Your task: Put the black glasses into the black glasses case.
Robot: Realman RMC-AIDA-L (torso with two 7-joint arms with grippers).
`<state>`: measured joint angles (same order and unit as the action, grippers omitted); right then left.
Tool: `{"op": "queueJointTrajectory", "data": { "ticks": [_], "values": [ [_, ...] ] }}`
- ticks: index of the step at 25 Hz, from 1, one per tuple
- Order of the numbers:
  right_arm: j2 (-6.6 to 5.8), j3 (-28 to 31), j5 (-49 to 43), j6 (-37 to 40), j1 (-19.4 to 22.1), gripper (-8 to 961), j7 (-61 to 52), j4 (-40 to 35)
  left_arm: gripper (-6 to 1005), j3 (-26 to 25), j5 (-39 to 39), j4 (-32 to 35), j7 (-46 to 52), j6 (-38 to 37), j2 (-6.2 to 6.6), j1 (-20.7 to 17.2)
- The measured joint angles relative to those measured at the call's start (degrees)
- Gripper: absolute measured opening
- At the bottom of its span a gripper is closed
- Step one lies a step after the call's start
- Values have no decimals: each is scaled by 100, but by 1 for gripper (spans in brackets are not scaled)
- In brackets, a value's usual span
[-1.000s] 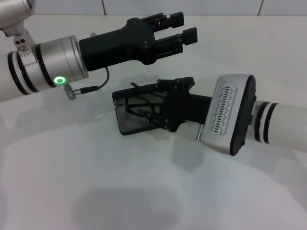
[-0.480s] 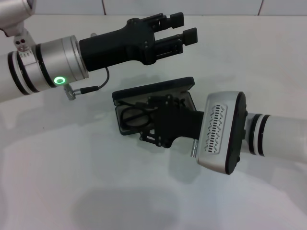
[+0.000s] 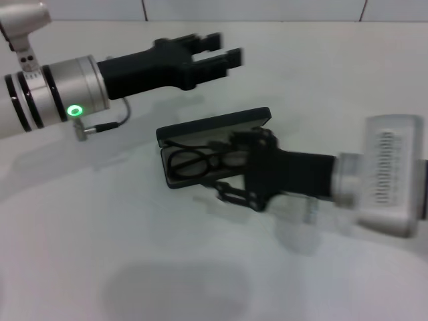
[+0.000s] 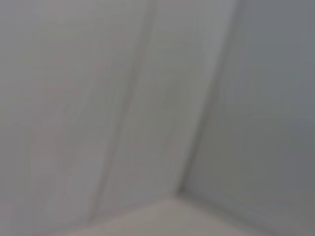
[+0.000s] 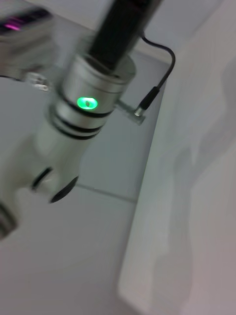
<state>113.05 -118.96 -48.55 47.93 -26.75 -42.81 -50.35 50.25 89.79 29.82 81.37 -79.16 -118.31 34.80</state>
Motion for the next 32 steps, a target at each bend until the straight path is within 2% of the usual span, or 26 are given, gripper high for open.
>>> {"op": "queueJointTrajectory", "data": {
  "ticks": [3,4,5,7,9,13,16,21,32],
  "values": [
    [-205,542,-886,947,0,514,-1092,150,652,19,791,206,692,631,86,92],
    [-270,1245,-1547,1738,-54,514,-1812,444,652,20,960,250,815,720,92,110],
    [-270,1245,-1547,1738,-54,515,-1812,444,652,20,1377,414,1122,895,97,156],
    [-238,2121,-2040,2507,-66,515,-2108,793,652,21,1902,683,1491,1084,56,209],
    [-201,3045,-2590,3402,-64,515,-2197,1102,652,19,2108,735,1600,1159,41,251],
    [-169,3904,-3088,4124,80,516,-2188,1207,652,25,2919,765,1923,1304,-62,489],
    [-155,4099,-3203,4172,173,516,-2184,1160,652,216,3107,765,1993,1261,-116,576],
    [-152,4124,-3262,4062,161,521,-2185,1200,652,649,3120,825,2181,1250,-124,597],
    [-130,4117,-3278,3565,67,564,-2177,1240,652,1376,3100,842,2106,1310,-155,421]
  ]
}}
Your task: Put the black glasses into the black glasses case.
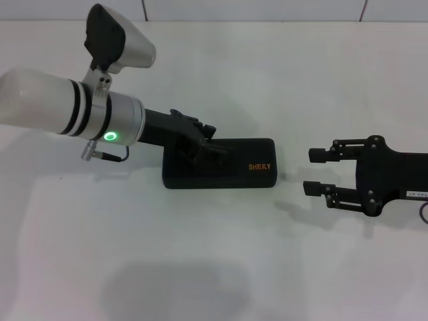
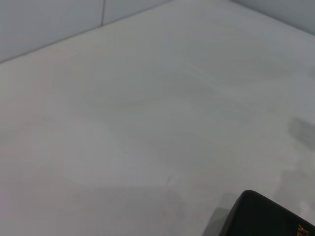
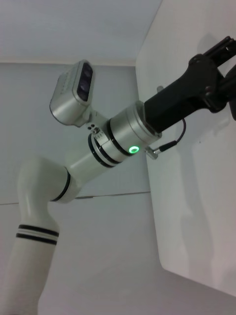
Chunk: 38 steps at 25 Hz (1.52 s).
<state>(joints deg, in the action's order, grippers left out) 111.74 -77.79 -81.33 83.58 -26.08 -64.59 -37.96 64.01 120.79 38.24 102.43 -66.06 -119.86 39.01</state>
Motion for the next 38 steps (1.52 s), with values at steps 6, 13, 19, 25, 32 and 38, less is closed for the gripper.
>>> {"op": "queueJointTrajectory", "data": {
  "ticks": [6,13,19,25,32,38],
  "values": [
    [77,14,-4,-32,-12,587,83,-50,652,30,-1144,367,-657,-304,11,-359],
    [259,31,-68,239,-18,615,579,-49,652,-76,-2936,1328,-2493,-2179,180,-1736],
    [451,-169,207,494,-155,678,1508,244,652,-401,-3215,785,-4273,-4080,481,-2319],
    [456,-345,635,508,-815,863,1977,1170,652,-655,-3090,121,-5006,-4357,459,-2588],
    [454,-351,654,476,-950,883,2188,1259,652,-693,-2952,-209,-5014,-4228,429,-2523],
    [453,-349,670,417,-928,883,2237,1281,652,-841,-2974,-214,-5005,-4211,427,-2487]
  ]
}}
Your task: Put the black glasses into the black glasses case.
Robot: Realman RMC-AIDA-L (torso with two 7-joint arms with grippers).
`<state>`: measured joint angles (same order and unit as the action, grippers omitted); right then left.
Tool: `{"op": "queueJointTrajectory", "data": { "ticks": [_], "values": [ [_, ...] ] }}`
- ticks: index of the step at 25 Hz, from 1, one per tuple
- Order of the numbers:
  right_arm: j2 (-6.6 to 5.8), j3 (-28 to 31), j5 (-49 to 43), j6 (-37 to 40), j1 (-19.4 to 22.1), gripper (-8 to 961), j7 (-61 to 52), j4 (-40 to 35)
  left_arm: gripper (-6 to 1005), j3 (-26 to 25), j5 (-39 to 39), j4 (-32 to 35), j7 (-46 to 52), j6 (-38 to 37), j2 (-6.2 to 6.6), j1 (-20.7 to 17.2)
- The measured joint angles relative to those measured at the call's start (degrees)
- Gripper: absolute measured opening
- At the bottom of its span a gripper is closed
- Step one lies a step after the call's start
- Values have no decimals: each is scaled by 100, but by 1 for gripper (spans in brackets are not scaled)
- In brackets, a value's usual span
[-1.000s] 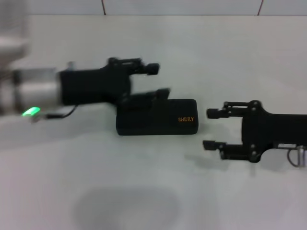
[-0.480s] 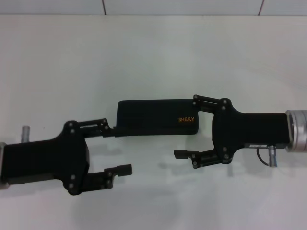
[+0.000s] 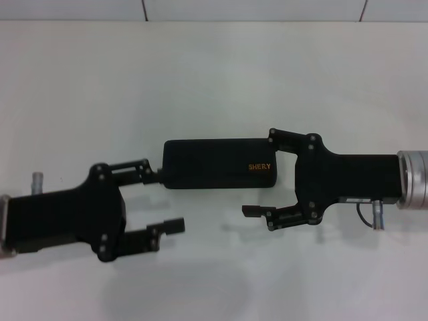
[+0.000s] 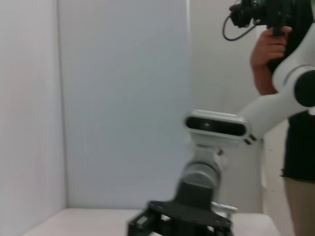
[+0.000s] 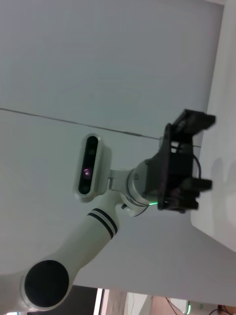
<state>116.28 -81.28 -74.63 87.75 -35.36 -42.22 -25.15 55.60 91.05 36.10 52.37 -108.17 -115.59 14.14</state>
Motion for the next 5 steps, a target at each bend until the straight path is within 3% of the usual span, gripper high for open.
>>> {"op": "queueJointTrajectory", "data": {
  "ticks": [5],
  "values": [
    [0,14,34,-13,44,883,81,4,652,-203,9,-8,32,52,-30,78]
  ]
}}
